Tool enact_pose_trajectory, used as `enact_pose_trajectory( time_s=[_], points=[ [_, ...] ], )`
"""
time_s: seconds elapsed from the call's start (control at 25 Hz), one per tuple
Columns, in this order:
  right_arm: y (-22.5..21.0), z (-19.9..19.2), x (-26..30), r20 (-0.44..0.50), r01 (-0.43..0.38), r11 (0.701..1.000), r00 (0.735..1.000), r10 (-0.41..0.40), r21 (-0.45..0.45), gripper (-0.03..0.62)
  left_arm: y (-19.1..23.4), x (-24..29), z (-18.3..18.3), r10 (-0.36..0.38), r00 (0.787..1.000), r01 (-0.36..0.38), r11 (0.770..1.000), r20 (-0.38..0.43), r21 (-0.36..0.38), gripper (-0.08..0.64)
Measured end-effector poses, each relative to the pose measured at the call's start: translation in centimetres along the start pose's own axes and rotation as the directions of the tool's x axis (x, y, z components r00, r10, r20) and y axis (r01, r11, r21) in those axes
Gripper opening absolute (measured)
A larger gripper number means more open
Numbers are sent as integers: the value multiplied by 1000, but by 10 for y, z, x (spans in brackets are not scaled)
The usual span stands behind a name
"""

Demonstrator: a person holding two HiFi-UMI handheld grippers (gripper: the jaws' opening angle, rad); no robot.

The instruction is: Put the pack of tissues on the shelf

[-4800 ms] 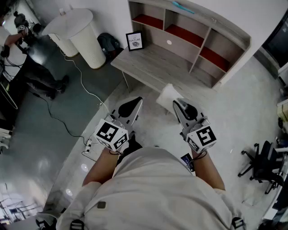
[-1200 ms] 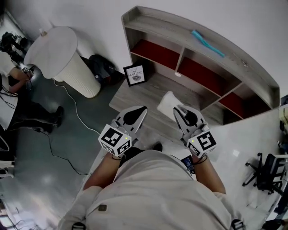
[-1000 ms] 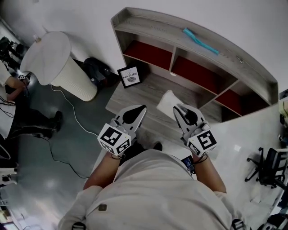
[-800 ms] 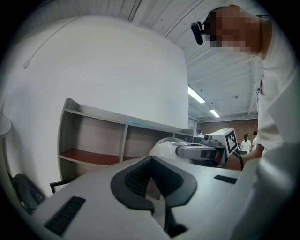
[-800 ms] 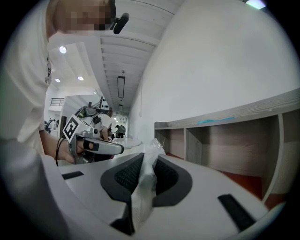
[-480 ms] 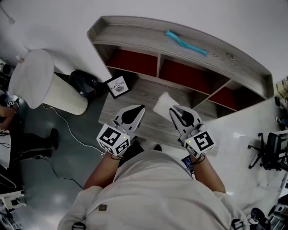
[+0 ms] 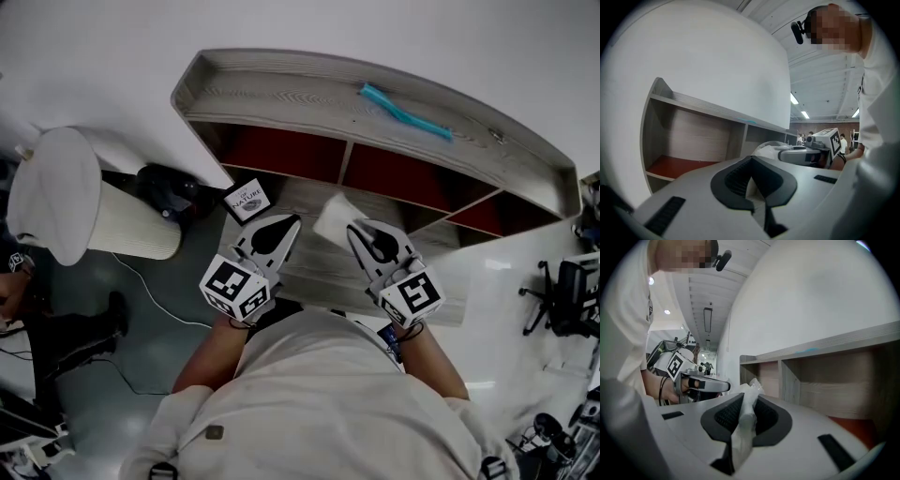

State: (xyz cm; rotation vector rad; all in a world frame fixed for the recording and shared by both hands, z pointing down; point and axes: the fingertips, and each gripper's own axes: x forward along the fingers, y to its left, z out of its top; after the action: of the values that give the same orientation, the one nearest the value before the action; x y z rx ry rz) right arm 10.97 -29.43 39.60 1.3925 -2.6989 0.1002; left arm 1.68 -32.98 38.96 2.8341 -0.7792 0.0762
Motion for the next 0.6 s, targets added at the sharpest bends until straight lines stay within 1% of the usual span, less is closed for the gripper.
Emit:
enact_pose_trajectory(
  time_s=[0.4, 0.6],
  points=[
    [-1, 7, 70, -18, 48, 999, 999, -48, 1, 58, 66, -2, 11, -40, 999, 41, 999, -21, 13, 16],
    [-1, 5, 100, -35, 91, 996, 995, -91, 2, 58, 92, -7, 15, -74, 997, 74, 997, -28, 7, 15]
  ],
)
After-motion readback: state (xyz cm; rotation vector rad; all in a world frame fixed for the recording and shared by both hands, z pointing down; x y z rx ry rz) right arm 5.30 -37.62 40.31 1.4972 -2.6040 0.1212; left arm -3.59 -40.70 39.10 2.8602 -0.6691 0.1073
